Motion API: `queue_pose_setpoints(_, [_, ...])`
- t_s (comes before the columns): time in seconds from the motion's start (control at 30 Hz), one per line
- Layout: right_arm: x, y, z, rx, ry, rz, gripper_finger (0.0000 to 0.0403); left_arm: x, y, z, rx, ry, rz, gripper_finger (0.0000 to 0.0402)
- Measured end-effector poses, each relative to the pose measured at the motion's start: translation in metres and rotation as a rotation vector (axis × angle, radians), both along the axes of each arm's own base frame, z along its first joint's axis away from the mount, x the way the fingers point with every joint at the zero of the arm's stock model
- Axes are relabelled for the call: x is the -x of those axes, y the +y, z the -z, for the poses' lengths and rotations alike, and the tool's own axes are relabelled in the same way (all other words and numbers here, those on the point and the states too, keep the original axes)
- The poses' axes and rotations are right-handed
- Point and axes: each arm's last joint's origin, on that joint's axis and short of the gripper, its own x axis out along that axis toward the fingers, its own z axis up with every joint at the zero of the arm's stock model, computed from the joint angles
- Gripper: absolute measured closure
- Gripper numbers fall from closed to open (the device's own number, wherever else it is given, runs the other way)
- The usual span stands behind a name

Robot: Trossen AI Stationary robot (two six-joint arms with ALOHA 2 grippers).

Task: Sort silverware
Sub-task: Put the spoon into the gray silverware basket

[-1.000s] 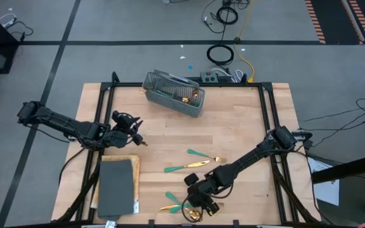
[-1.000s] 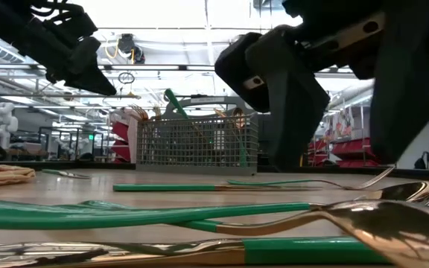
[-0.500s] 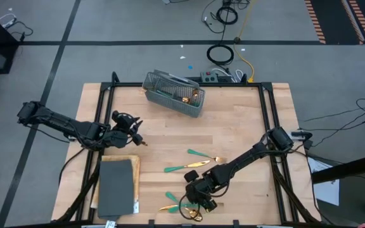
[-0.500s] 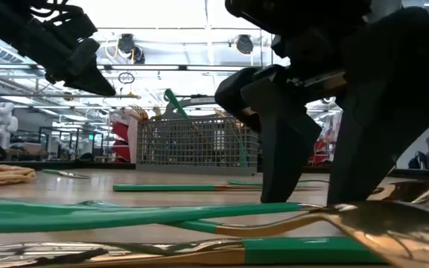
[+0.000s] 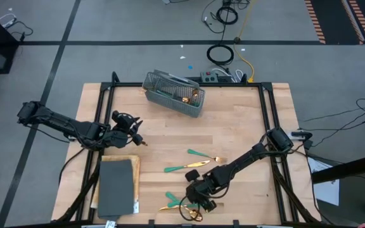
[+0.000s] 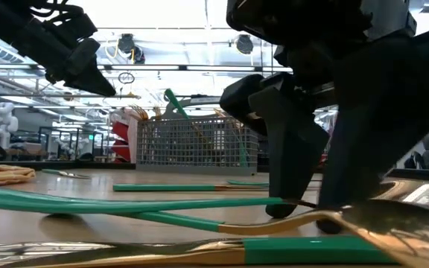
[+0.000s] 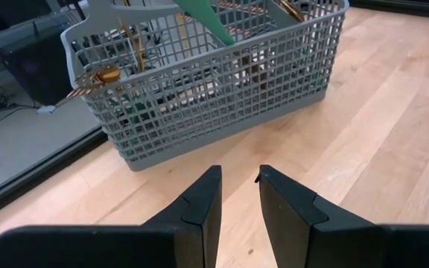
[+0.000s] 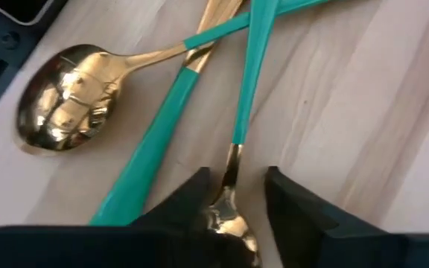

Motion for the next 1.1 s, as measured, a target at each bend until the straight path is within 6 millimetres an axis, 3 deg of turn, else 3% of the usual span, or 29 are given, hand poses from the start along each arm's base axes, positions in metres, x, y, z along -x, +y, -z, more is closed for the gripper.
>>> queue_pose_setpoints(0.17, [0.000, -0.004, 0.000, 0.047, -0.004, -0.003, 0.0388, 0.000, 0.000, 0.000, 0.000, 0.000, 0.000, 0.0303])
queue_pose_setpoints(0.5, [0.010, -0.002, -0.012, 0.161, -0.027, 0.018, 0.0401, 0.000, 0.000, 0.000, -0.002, 0.003, 0.000, 0.0303])
queue_pose_setpoints(0.73, [0.034, -0.017, -0.069, 0.310, -0.086, 0.085, 0.0402, 0.000, 0.000, 0.000, -0.007, 0.009, 0.002, 0.0303])
queue_pose_setpoints(0.83, [0.051, -0.037, -0.098, 0.473, -0.101, 0.150, 0.0402, 0.000, 0.000, 0.000, -0.007, 0.009, 0.002, 0.0303])
queue_pose_setpoints(1.1, [0.081, -0.124, -0.157, 0.874, -0.095, 0.430, 0.0403, 0.001, 0.000, 0.001, -0.008, 0.022, 0.000, 0.0303])
